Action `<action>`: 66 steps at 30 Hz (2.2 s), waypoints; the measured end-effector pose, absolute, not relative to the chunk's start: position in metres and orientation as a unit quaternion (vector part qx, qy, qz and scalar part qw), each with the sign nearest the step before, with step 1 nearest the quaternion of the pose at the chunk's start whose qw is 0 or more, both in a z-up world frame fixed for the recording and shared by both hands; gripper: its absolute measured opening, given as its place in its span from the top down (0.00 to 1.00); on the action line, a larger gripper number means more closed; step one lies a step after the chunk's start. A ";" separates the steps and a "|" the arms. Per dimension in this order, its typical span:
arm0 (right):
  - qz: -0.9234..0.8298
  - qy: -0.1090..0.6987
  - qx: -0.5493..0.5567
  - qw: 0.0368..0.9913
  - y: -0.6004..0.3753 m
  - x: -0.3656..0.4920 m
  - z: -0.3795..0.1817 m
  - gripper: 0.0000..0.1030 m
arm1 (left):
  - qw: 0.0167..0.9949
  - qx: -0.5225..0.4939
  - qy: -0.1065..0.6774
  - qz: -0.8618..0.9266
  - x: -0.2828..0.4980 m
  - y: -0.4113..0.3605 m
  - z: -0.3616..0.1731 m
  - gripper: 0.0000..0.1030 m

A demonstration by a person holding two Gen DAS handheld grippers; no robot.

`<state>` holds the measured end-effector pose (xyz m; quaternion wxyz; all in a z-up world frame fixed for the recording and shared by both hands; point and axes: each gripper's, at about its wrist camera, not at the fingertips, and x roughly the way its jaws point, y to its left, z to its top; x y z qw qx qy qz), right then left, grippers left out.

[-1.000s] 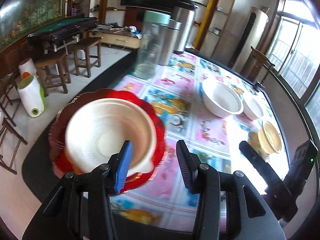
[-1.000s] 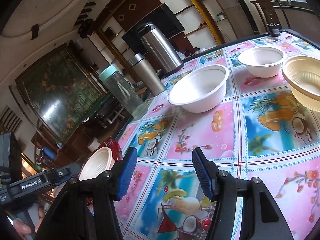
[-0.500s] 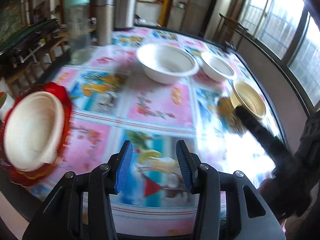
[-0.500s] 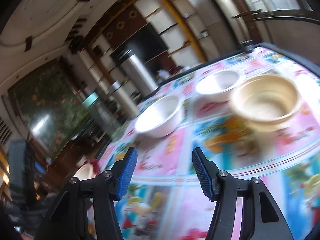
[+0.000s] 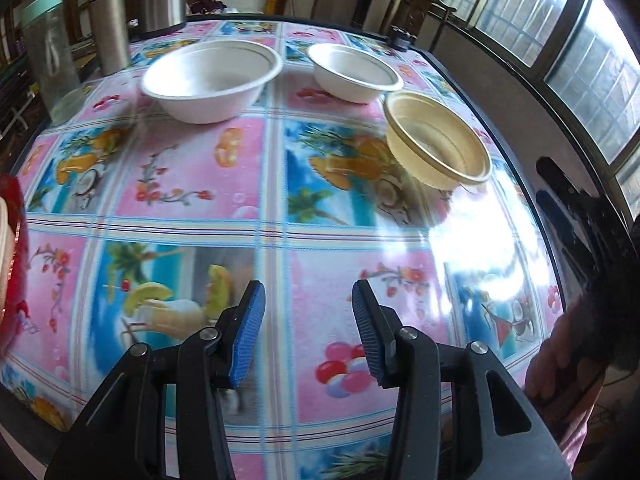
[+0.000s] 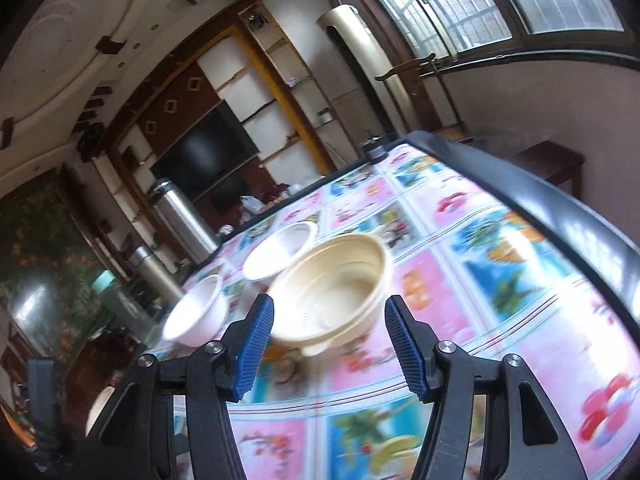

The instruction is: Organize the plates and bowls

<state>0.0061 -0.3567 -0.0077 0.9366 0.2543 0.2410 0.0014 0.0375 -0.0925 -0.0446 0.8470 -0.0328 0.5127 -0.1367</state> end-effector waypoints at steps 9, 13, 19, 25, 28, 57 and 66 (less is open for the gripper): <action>-0.007 0.301 0.304 0.904 -0.406 0.060 -0.006 0.40 | 0.816 -0.048 0.553 -0.161 0.062 -0.117 -0.041 0.58; -0.003 0.295 0.372 0.880 -0.433 0.085 -0.014 0.40 | 0.834 -0.024 0.531 -0.149 0.096 -0.138 -0.009 0.58; 0.028 0.320 0.418 0.850 -0.451 0.094 -0.040 0.40 | 0.844 -0.014 0.518 -0.138 0.145 -0.170 0.014 0.47; 0.078 0.331 0.457 0.822 -0.450 0.096 -0.047 0.40 | 0.819 -0.061 0.551 -0.150 0.174 -0.190 -0.007 0.47; 0.096 0.343 0.472 0.806 -0.447 0.101 -0.052 0.40 | 0.817 -0.078 0.551 -0.150 0.176 -0.193 -0.010 0.47; 0.067 0.400 0.465 0.787 -0.434 0.118 -0.080 0.85 | 0.828 -0.078 0.545 -0.106 0.185 -0.201 -0.045 0.73; 0.060 0.402 0.447 0.797 -0.431 0.119 -0.078 0.88 | 0.828 -0.064 0.548 -0.100 0.182 -0.202 -0.053 0.90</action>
